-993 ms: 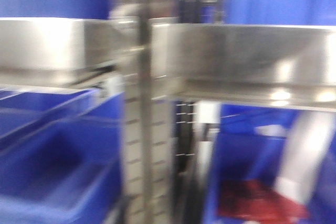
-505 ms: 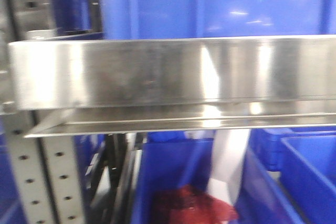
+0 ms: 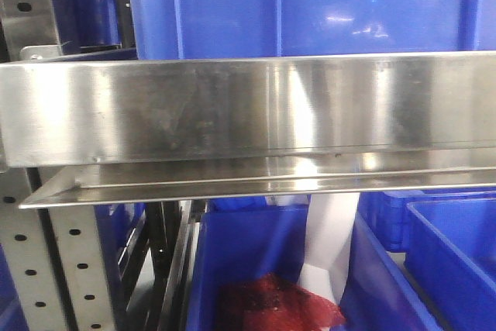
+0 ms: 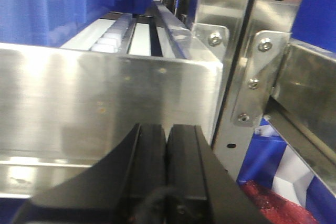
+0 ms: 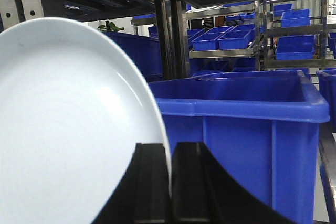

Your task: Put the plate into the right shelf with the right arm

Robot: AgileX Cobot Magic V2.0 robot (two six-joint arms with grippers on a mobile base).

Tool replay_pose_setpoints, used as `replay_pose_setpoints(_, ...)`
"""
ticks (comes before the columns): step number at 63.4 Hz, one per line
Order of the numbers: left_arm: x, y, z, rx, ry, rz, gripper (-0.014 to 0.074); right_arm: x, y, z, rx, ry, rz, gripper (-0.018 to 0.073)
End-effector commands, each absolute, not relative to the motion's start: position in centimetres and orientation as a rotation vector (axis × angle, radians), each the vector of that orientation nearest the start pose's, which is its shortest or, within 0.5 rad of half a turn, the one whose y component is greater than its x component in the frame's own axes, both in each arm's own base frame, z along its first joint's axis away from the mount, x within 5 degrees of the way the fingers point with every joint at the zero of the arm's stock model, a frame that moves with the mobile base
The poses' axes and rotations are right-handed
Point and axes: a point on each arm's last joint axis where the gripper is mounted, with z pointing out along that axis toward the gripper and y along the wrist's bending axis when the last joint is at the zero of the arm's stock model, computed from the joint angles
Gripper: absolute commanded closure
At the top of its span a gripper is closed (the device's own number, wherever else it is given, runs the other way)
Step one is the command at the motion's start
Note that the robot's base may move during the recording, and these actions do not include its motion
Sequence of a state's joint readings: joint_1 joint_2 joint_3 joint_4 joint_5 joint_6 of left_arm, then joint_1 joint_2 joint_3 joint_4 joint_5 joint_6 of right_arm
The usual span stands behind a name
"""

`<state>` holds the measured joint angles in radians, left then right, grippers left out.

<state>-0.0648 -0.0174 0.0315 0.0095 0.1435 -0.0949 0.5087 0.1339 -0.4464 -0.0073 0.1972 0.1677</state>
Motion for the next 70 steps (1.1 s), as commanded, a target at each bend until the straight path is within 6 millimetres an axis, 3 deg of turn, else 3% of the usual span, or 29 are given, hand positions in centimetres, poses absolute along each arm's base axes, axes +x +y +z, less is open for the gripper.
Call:
replay_pose_setpoints(1, 5.6, -0.4, 19.5, -0.018, 1.564, -0.130, 0.0643, 3.0, 1.7, 35.2, -0.225, 1.257, 0.569, 0.0503)
replay_pose_setpoints(46, 5.6, -0.4, 19.5, -0.018, 1.564, -0.130, 0.0643, 2.7, 1.5, 36.4, -0.203, 1.122, 0.589, 0.0503)
replay_pose_setpoints(58, 5.6, -0.4, 19.5, -0.018, 1.564, -0.130, 0.0643, 2.7, 1.4, 39.6, -0.120, 1.014, 0.685, 0.0503)
replay_pose_setpoints(70, 5.6, -0.4, 19.5, -0.018, 1.564, -0.130, 0.0643, 6.0, 3.2, 44.5, -0.130, 1.082, 0.678, 0.0503)
